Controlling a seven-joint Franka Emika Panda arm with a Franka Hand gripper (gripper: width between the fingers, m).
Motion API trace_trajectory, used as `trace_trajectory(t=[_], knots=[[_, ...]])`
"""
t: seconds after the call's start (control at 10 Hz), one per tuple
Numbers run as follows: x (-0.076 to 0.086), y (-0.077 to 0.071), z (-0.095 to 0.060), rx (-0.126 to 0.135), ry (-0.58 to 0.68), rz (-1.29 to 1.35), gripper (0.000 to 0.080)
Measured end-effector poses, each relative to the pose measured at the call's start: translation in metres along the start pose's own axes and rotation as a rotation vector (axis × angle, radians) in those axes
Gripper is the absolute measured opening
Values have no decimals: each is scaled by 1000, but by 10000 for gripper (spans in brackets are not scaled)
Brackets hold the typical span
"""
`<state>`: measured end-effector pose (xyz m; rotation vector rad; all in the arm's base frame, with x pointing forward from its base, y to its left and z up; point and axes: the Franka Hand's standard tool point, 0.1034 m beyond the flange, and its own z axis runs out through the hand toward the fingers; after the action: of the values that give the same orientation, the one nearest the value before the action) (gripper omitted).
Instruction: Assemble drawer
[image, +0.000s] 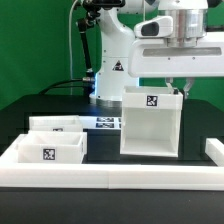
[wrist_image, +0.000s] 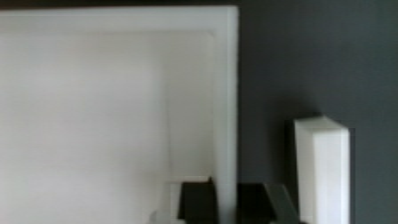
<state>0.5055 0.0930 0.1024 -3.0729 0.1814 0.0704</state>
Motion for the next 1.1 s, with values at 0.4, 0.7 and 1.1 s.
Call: trace_trajectory(t=[0.4, 0.7, 1.1], knots=[[34, -9, -2, 22, 50, -27, 38], [34, -10, -2, 21, 51, -29, 38], [57, -18, -3, 30, 59, -34, 38]])
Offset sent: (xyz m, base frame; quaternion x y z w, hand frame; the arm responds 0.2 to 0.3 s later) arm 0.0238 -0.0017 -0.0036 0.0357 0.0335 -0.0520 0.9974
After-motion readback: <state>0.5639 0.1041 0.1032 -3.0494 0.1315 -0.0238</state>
